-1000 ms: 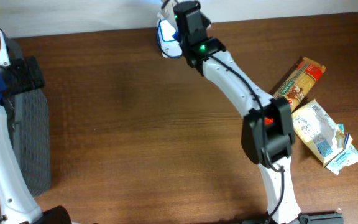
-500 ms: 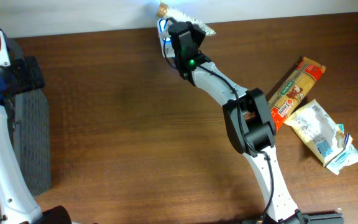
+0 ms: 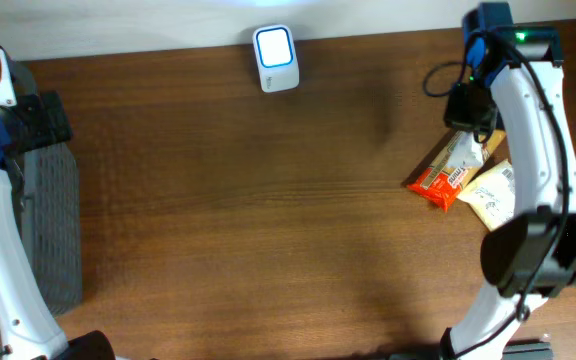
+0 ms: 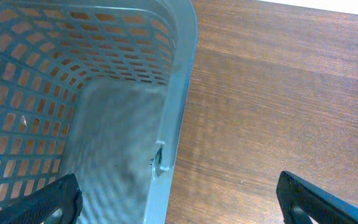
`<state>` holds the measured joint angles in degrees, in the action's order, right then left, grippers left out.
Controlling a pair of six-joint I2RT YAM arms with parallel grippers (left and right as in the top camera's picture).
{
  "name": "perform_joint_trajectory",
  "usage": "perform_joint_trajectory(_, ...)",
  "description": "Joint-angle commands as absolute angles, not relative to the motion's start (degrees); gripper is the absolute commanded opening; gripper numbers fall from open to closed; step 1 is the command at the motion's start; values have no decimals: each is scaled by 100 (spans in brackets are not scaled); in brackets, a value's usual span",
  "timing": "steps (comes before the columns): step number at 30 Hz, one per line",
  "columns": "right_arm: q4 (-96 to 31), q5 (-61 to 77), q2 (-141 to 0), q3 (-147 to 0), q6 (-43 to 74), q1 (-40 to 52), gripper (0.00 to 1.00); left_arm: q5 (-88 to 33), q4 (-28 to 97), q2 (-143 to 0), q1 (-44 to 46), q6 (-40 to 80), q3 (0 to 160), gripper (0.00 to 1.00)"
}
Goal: Scan the item barcode
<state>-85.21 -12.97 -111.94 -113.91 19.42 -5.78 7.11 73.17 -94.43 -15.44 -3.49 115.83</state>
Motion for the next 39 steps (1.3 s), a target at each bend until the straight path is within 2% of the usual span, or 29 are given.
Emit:
perform_joint_trajectory(1,-8466,-1267,-11681,-10940,2449,-1264,4,735,7317,-9389,-1555,-421,11614,99)
perform_joint_trajectory(2,-8462,-1264,-11922,-10916,2449,-1457,8,735,7317,-9389,-1555,-421,11614,99)
perform_joint_trajectory(5,-8534,-1243,-11861,-11019,2383,-1581,45,735,7317,-9389,-1555,-421,11614,99)
perform_joint_trajectory(7,-8982,-864,-11633,-11489,1940,-1474,51,735,7317,-9389,-1555,-421,11614,99)
perform_joint_trajectory(9,-9065,338,-11124,-12018,1100,-1321,51,735,7317,-9389,-1555,-421,11614,99)
perform_joint_trajectory(10,-9074,722,-10742,-12333,1074,-1219,51,735,7317,-9389,-1555,-421,11614,99)
perform_joint_trajectory(11,-9113,1050,-10320,-12608,1076,-1111,58,735,7317,-9389,-1555,-421,11614,99)
perform_joint_trajectory(12,-9113,1481,-9594,-12956,1098,-908,99,735,7317,-9389,-1555,-421,11614,99)
perform_joint_trajectory(17,-9113,1481,-7802,-13078,1157,-526,99,735,7317,-9389,-1555,-421,11614,99)
perform_joint_trajectory(21,-9111,978,-7411,-13074,1092,-530,99,735,7317,-9389,-1555,-421,11614,99)
perform_joint_trajectory(23,-8399,519,-7140,-12755,1092,-530,99,735,7317,-9389,-1555,-421,11614,99)
perform_joint_trajectory(25,-6667,375,-6326,-11354,1092,-530,99,735,7317,-9389,-1555,-421,11614,99)
perform_joint_trajectory(30,-1409,-71,-3277,-5478,1092,-530,99,735,7317,-9389,-1555,-421,11614,99)
perform_joint_trajectory(32,-150,-69,-2224,-3623,1094,-530,99,735,7317,-9389,-1555,-421,11614,99)
perform_joint_trajectory(35,569,-51,-819,-1522,1269,-526,99,735,7317,-9389,-1555,-421,11614,99)
perform_joint_trajectory(37,628,-51,-113,-685,1645,-526,99,735,7317,-9389,-1555,-421,11614,99)
perform_joint_trajectory(39,755,-49,-19,-274,1747,-526,99,735,7319,-9389,-1555,-421,11614,99)
